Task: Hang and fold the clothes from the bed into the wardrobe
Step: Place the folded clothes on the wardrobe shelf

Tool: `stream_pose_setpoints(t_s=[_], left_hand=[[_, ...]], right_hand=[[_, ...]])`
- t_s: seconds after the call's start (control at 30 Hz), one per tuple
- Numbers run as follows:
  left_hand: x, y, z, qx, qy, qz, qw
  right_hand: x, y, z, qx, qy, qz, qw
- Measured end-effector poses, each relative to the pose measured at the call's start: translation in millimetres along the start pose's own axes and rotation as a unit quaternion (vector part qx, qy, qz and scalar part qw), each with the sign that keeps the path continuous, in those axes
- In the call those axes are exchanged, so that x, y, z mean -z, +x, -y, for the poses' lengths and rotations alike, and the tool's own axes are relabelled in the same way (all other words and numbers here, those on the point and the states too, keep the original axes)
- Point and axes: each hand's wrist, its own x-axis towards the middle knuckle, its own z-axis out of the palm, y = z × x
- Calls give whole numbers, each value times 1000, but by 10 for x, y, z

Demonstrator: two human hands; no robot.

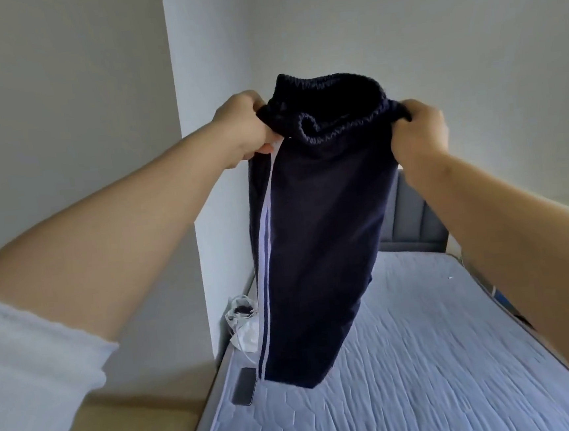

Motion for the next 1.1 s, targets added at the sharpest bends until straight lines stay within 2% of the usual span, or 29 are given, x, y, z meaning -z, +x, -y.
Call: stream_pose_setpoints(t_s=[0.2,0.33,0.53,0.83,0.97,1.1], left_hand=[[148,-325,83,5,-26,19,999],[19,-679,392,54,-49,44,996],[-528,-1483,1174,164,-33,102,981],[-1520,-3315,2231,334,-10,179,925],[-1742,-4064,2418,380,6,218,899],[-1874,-4511,2535,406,8,217,888]], right_hand=[[91,-271,84,-4,87,40,995],[144,-667,-171,-44,92,83,991],[209,-1597,-958,-147,39,158,976],[781,-3406,-2285,-326,-47,280,902],[1081,-4006,-2601,-364,-76,327,869],[1255,-4414,-2780,-396,-87,351,844]])
